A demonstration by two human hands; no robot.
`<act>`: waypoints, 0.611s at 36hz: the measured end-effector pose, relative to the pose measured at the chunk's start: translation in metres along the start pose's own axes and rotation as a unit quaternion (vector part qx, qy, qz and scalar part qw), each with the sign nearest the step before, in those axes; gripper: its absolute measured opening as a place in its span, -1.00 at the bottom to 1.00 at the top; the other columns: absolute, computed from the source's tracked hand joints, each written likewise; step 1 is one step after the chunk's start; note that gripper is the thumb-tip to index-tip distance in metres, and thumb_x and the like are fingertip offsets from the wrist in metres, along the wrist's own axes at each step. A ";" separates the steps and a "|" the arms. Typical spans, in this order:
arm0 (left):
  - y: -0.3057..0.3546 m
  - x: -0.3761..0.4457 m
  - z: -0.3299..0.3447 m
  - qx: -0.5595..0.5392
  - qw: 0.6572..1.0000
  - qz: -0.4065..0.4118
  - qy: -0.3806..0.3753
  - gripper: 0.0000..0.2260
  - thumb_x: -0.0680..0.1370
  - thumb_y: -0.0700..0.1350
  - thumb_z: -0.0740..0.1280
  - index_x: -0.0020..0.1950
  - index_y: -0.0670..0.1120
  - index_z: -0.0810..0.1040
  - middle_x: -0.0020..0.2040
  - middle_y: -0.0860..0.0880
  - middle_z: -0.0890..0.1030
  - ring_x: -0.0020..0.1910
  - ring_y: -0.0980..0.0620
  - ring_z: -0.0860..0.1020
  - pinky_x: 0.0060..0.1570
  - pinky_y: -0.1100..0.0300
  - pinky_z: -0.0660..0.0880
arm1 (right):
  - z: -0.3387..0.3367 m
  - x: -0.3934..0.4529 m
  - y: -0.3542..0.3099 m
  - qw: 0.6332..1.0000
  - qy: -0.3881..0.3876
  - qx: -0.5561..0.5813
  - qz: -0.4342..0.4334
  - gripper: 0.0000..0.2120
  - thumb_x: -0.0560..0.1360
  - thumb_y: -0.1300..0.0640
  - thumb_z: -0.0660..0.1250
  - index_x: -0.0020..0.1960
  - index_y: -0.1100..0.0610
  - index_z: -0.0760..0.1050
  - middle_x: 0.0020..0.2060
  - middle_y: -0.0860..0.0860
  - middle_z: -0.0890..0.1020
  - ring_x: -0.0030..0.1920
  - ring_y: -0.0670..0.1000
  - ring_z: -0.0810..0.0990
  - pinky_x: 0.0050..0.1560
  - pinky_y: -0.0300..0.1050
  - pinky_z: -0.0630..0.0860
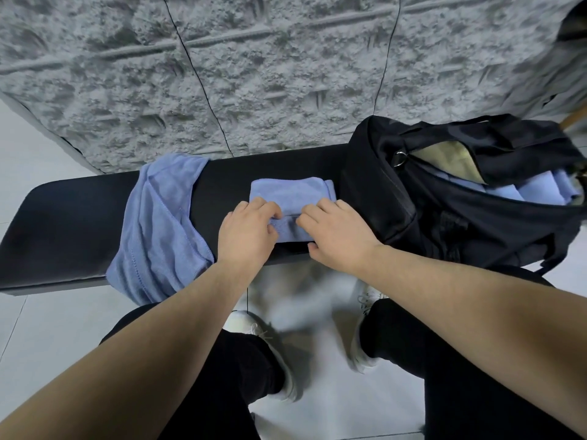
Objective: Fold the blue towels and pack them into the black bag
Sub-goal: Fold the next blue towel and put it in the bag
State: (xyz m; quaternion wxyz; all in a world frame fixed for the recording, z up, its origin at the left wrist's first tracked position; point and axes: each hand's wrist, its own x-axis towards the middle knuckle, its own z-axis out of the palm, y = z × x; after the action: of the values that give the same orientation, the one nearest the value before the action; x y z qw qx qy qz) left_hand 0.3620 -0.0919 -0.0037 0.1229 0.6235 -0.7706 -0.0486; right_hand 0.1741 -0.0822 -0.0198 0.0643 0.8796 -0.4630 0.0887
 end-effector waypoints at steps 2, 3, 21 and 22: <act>0.000 0.000 -0.001 0.001 1.000 0.000 -0.004 -0.74 0.46 -0.27 0.29 0.08 -0.03 0.60 0.05 0.01 0.62 -0.08 -0.08 0.48 -0.17 0.09 0.33 | 0.001 0.001 0.001 1.000 -0.005 -0.001 0.006 -0.77 0.25 0.17 0.41 -0.08 0.10 0.58 -0.19 -0.04 0.56 -0.22 0.06 0.48 -0.23 -0.14 0.15; 0.000 0.000 -0.001 -0.001 1.000 0.000 -0.008 -0.73 0.46 -0.27 0.29 0.10 -0.03 0.61 0.06 0.01 0.63 -0.05 -0.08 0.50 -0.15 0.08 0.37 | 0.001 0.002 0.001 1.000 -0.012 -0.006 0.011 -0.76 0.25 0.16 0.42 -0.08 0.07 0.59 -0.19 -0.06 0.57 -0.22 0.04 0.49 -0.22 -0.16 0.13; 0.008 -0.011 -0.011 0.056 0.993 0.030 -0.097 -0.61 0.49 -0.02 0.30 0.32 0.05 0.54 0.17 0.05 0.60 0.09 -0.03 0.52 0.01 0.14 0.30 | -0.014 -0.006 0.000 0.978 -0.084 0.161 0.102 -0.63 0.48 0.19 0.20 0.26 0.04 0.52 0.17 -0.09 0.58 0.22 0.04 0.46 0.10 -0.10 0.33; 0.008 -0.012 -0.011 0.047 0.993 0.028 -0.100 -0.63 0.49 -0.01 0.29 0.29 0.04 0.56 0.14 0.04 0.61 0.07 -0.04 0.52 0.00 0.13 0.32 | -0.015 -0.007 -0.001 0.977 -0.088 0.165 0.105 -0.62 0.48 0.19 0.20 0.27 0.04 0.51 0.18 -0.09 0.58 0.22 0.04 0.46 0.10 -0.12 0.31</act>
State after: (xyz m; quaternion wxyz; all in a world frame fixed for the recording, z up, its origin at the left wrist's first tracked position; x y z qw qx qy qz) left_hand 0.3592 -0.0777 0.0072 0.0167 0.5986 -0.7978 -0.0707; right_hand 0.1698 -0.0734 -0.0062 -0.1324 0.8291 -0.5352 0.0926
